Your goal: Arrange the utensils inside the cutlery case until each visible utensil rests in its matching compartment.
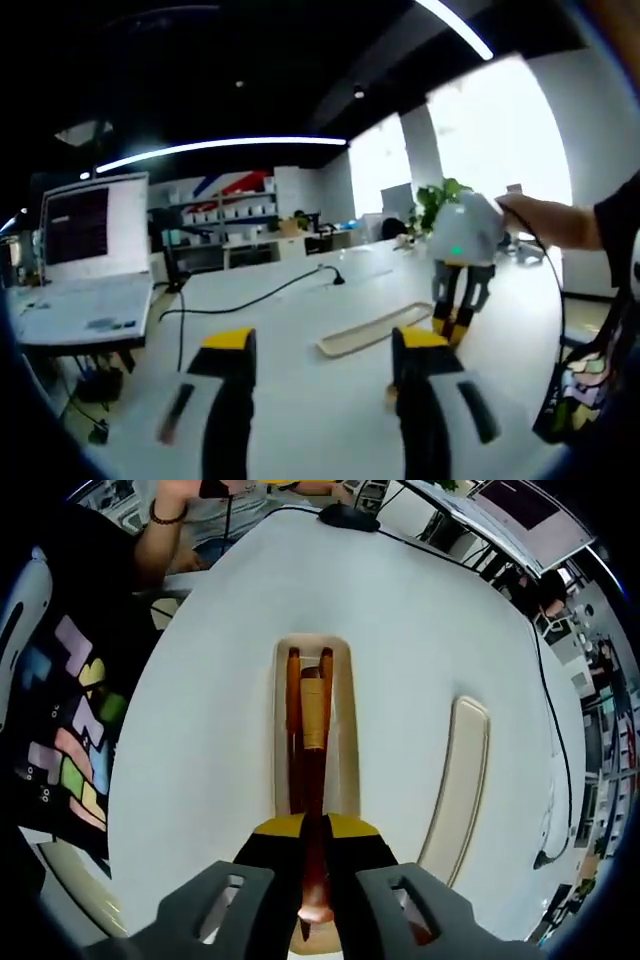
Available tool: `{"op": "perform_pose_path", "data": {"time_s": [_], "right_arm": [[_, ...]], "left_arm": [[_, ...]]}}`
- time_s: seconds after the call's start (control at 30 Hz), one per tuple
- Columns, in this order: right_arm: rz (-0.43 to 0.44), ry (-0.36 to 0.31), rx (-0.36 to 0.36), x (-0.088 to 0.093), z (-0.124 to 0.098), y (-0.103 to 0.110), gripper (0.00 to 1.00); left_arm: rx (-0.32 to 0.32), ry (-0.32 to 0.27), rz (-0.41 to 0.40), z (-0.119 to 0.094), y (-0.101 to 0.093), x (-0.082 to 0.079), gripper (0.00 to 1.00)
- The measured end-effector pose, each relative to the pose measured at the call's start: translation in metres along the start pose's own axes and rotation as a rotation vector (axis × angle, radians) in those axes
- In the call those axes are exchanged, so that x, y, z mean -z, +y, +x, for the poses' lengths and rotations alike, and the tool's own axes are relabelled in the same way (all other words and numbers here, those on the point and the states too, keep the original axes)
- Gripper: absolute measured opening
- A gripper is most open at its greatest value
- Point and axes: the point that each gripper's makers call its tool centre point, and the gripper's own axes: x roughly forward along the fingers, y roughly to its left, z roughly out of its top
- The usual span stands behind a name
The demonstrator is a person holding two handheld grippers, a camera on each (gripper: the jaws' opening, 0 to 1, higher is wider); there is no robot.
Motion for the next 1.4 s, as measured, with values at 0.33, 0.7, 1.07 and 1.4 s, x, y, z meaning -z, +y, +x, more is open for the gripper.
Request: {"op": "perform_pose_path", "data": {"time_s": [0.33, 0.7, 1.07, 1.4], "right_arm": [[-0.016, -0.003, -0.005, 0.005, 0.008, -0.001, 0.05], [0.071, -0.005, -0.006, 0.011, -0.002, -0.005, 0.12], [0.126, -0.08, -0.002, 0.015, -0.024, -0.007, 0.18], [0.31, -0.173, 0.131, 0.038, -0.044, -0.056, 0.25]], "left_arm": [[0.017, 0.011, 0.009, 0.003, -0.007, 0.002, 0.57], [0.006, 0.016, 0.004, 0.003, -0.003, 0.004, 0.57], [0.006, 0.029, 0.004, 0.005, -0.002, 0.009, 0.57], [0.047, 0.062, -0.004, 0.014, -0.002, 0.025, 0.54]]}}
